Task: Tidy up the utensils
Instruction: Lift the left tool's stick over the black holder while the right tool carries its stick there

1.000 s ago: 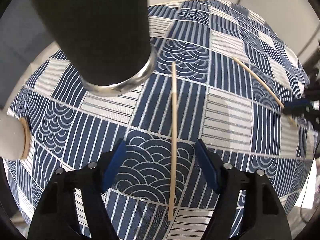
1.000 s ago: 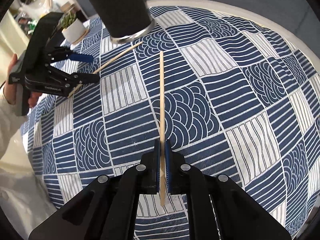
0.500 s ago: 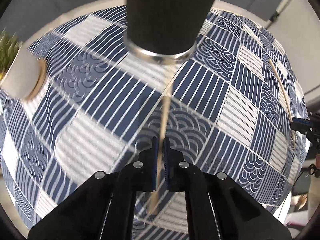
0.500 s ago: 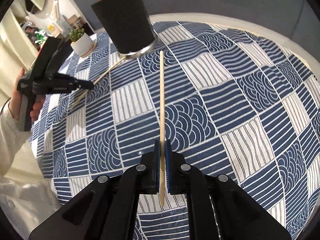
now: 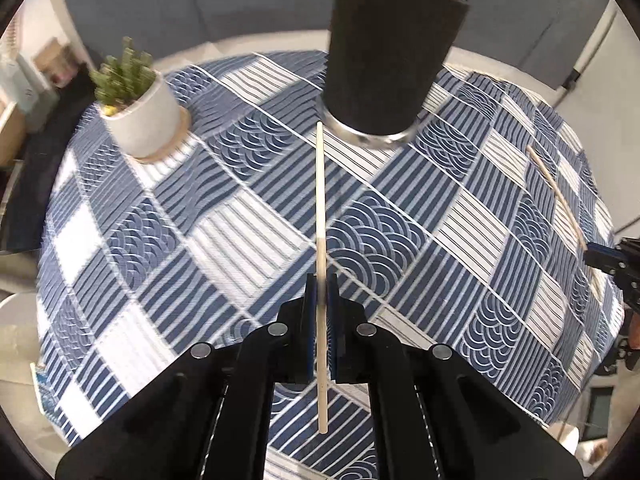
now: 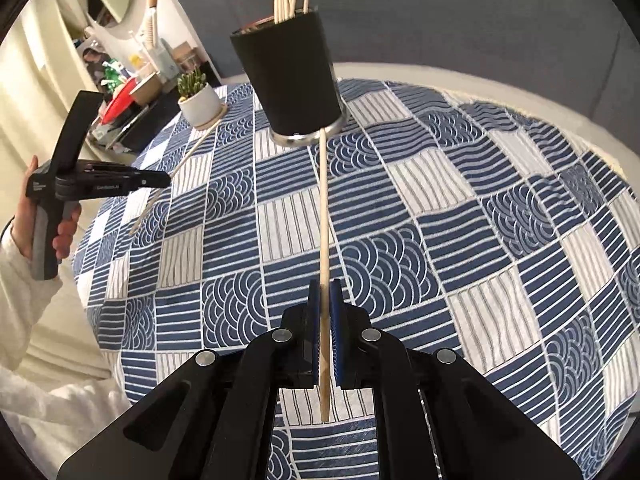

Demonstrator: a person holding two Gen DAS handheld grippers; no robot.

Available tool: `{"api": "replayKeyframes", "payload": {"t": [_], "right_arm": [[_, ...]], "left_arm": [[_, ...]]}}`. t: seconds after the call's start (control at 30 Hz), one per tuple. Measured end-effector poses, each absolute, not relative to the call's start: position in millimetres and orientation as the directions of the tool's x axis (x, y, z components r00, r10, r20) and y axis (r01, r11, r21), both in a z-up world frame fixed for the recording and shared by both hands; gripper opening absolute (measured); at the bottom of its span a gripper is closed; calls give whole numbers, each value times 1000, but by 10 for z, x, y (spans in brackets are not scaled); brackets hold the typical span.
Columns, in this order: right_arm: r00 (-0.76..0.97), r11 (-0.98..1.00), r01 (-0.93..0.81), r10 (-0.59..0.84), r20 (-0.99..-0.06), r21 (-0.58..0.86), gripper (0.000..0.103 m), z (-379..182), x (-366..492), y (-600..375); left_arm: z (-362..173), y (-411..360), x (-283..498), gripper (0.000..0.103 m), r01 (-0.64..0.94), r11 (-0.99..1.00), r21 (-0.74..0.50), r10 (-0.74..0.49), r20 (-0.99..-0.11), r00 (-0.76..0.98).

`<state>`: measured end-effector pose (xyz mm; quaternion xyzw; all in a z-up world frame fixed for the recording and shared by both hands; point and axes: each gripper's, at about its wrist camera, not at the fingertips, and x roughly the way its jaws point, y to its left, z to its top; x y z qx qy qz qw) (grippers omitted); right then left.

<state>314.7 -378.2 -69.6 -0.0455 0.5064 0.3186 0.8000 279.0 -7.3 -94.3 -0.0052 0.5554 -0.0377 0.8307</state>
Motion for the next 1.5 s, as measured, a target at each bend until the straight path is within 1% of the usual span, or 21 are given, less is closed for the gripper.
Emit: {"api": "replayKeyframes", "payload": {"t": [0.17,0.4,0.53,0.73,0.83,1.03,1.13,1.23,1.3,1.33,1.5], "right_arm": [[311,777,-572,500,-808,261,5,-528,3144,-3796],[336,758,-538,593,-731,368,5,-312,3116,-3865],[356,751,-545,610,-707,373,5,-157,3101,-3814],[399,725,-578,651,-645,374,5,211,3199,-3712],[422,710,-596,674,-607,374,5,400,3301,-3647],[453,679,-625,718,-529,386,5,692,3565,-3544],[451,668,-644,725,-521,372,5,766,3707,-3451],[428,637,-666,753,-501,388,5,816,3897,-3382],[402,604,-688,779,-482,403,5,846,4025,-3331],[393,592,-696,788,-474,407,5,853,4064,-3310],[352,547,-728,816,-458,414,5,835,4409,-3168]], "left_arm": [[-715,-91,2696,5,25,999,-45,-51,-900,432],[-285,-90,2547,5,5,998,-65,-58,-860,508],[61,-43,2497,5,-4,997,-72,-57,-825,562],[493,-23,2568,5,3,998,-66,-53,-777,628],[619,-52,2644,5,11,999,-42,-39,-761,647],[857,-160,2827,5,40,999,-30,-50,-718,695],[961,-238,2962,5,53,997,-53,-75,-690,720],[1030,-338,3082,5,64,997,-48,-80,-674,734],[1055,-397,3211,5,88,993,-74,-115,-671,733],[1072,-411,3263,5,95,991,-94,-133,-655,744],[1133,-527,3502,5,119,986,-114,-164,-621,766]]}}
